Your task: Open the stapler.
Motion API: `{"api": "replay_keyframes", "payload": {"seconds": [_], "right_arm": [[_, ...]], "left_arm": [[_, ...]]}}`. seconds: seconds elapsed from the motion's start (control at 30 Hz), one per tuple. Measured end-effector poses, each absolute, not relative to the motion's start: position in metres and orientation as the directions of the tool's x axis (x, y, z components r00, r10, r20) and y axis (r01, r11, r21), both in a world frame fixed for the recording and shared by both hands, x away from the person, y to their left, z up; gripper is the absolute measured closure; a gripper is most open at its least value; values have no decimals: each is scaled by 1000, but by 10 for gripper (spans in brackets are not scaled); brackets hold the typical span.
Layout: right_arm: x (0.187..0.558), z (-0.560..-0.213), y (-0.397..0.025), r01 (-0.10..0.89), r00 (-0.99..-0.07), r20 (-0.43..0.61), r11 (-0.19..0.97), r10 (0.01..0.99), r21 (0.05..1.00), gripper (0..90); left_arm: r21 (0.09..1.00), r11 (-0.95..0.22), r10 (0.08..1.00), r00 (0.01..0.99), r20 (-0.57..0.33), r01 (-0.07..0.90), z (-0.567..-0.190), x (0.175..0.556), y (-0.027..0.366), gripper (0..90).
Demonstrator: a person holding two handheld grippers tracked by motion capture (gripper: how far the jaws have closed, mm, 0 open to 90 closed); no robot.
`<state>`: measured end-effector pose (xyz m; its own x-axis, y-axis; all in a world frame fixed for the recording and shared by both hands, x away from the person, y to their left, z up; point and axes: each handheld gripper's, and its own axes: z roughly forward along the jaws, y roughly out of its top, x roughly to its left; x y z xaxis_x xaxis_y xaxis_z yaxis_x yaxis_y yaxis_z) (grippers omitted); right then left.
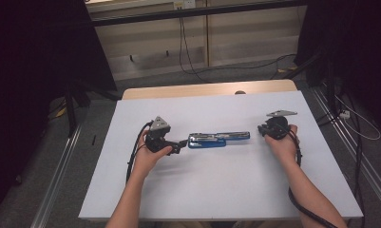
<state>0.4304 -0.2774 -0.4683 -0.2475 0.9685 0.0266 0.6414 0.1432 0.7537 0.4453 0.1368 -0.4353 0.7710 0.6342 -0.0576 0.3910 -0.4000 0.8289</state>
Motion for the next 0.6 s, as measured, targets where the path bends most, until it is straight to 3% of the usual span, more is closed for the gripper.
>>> {"api": "replay_keyframes", "payload": {"seconds": [0.6], "right_arm": [[421, -448, -280, 628, -330, 53, 177, 943, 758, 795]], "left_arm": [[840, -365, 651, 755, -78, 401, -427, 440, 148, 62]]}}
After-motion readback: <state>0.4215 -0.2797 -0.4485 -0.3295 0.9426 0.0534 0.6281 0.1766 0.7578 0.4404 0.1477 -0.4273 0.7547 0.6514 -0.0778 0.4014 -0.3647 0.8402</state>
